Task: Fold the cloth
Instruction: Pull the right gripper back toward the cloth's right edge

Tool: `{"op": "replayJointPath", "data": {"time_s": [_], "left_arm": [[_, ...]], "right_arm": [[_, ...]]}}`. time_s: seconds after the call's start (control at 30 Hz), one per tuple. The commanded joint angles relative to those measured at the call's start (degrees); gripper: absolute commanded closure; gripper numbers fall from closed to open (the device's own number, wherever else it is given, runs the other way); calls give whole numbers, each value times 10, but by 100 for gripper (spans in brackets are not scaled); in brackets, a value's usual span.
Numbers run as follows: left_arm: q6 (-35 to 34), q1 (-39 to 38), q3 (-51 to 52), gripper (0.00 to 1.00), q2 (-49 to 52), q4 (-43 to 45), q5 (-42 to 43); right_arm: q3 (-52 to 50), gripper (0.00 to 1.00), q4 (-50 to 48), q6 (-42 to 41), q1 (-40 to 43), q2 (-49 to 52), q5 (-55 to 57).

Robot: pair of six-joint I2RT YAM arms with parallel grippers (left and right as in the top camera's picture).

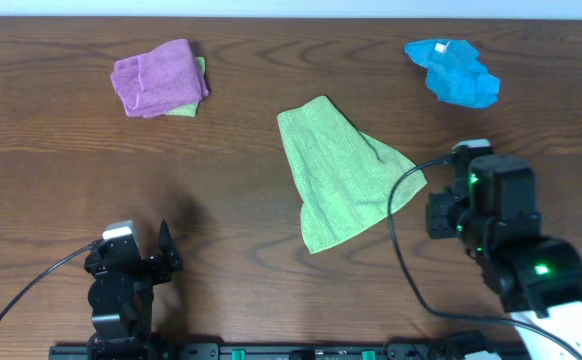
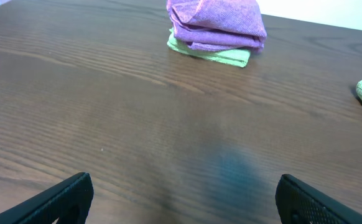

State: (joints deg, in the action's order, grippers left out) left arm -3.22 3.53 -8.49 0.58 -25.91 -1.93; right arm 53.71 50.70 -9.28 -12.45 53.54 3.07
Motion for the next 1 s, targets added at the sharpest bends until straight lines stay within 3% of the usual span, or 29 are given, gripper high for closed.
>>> {"op": "replayJointPath", "data": {"time_s": [0.0,0.17,0.53,0.57,0.6,0.63,0.73,0.77,0.8,0.97], "left_arm": [[-6,-2,10,5,-3,-2,-6],[-6,-2,10,5,-3,-2,-6],[-6,-2,10,5,-3,-2,-6],[-6,-2,10,5,-3,-2,-6],[-6,-2,10,5,-3,-2,-6],[-6,-2,10,5,-3,-2,-6],[-6,-2,10,5,-3,-2,-6],[-6,-2,10,5,-3,-2,-6],[-6,-2,10,5,-3,-2,-6],[-7,-2,10,5,-3,-2,5]], "right_arm": [[-54,99,-55,-46,4,3,-55],[-130,98,-182,-63,5,36,-51],[-148,99,-246,-66,5,131,-46],[-147,94,-246,-66,5,131,-46],[-147,81,-245,-66,5,131,-46],[-147,60,-245,-66,5,131,-46],[-147,16,-245,-66,5,130,-46],[-147,6,-245,-66,5,131,-46],[-147,1,-245,-66,5,130,-46],[-143,1,-241,-63,5,125,-46]]}}
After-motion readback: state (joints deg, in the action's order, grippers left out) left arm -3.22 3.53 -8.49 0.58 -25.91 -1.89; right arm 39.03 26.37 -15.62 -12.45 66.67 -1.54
